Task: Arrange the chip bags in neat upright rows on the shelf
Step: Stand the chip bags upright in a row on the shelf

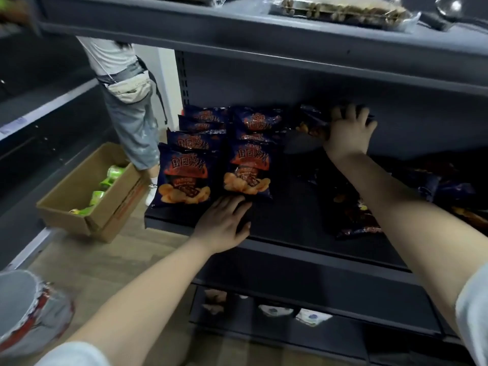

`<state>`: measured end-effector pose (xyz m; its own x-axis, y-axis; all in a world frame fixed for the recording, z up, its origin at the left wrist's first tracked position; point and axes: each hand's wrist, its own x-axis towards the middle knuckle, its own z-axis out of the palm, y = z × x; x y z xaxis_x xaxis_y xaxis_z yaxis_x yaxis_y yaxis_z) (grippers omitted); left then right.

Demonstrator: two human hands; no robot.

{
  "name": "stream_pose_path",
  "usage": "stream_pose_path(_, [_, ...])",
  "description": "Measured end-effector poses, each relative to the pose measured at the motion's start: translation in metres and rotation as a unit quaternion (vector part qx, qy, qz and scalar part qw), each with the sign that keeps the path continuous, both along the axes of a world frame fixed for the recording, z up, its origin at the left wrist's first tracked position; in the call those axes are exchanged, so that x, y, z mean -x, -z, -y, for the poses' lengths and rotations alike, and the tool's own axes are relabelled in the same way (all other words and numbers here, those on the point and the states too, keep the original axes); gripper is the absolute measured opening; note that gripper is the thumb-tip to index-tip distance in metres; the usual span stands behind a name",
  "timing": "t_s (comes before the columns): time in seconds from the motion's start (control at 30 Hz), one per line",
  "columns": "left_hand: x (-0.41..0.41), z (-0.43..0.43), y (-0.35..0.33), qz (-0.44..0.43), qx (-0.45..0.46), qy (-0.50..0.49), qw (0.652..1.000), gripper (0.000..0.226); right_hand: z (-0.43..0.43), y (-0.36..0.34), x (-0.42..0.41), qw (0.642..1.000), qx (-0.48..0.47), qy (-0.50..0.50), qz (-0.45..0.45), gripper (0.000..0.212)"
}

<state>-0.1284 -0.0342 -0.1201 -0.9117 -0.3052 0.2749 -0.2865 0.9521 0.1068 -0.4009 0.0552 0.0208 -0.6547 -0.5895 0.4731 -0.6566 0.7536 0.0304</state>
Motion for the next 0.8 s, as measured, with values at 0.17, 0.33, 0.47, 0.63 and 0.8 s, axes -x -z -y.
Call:
stream_pose_path(0.17, [-0.001, -0.003, 0.002, -0.02, -0.002, 0.021, 1.0, 0.05, -0.016, -0.021, -0.028, 0.996, 0.075, -0.036, -0.025, 0.054])
stream_pose_path(0.33, [-0.008, -0.006, -0.017, -0.154, -0.021, 0.025, 0.988, 0.061, -0.026, -0.029, -0.076, 0.985, 0.128, -0.118, 0.002, 0.061])
stream_pose_path(0.47, [-0.011, -0.001, -0.062, -0.341, -0.232, -0.017, 0.911, 0.076, -0.034, -0.02, -0.109, 0.979, 0.091, -0.181, 0.024, 0.067])
stream_pose_path(0.63, [-0.01, 0.017, -0.098, -0.272, -0.443, 0.012, 0.854, 0.093, -0.032, 0.0, -0.145, 0.961, 0.064, -0.262, 0.07, 0.071])
stream_pose_path(0.8, [-0.01, 0.016, -0.067, -0.201, -0.505, -0.02, 0.839, 0.089, -0.037, 0.036, -0.16, 0.927, 0.123, -0.301, 0.188, 0.07])
